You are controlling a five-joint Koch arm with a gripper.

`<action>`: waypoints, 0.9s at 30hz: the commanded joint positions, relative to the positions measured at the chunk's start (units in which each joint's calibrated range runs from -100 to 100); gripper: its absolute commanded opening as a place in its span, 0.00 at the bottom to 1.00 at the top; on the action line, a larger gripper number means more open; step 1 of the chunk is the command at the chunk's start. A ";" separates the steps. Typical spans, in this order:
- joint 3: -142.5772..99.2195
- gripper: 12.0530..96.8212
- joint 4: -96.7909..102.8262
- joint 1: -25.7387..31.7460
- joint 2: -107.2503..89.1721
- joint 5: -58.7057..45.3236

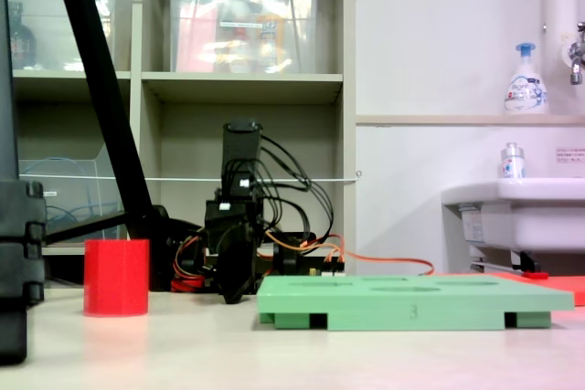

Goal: Put the octagonal pillar block into the corresponding hole

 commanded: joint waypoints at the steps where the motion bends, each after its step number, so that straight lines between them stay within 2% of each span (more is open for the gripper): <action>1: -1.96 0.44 -2.87 -0.20 -0.41 -0.68; 21: -1.96 0.44 -2.87 -0.20 -0.41 -0.68; 24: -1.96 0.41 -2.97 -0.20 -0.41 -0.59; 27: -1.96 0.42 -2.97 -1.47 -0.41 2.39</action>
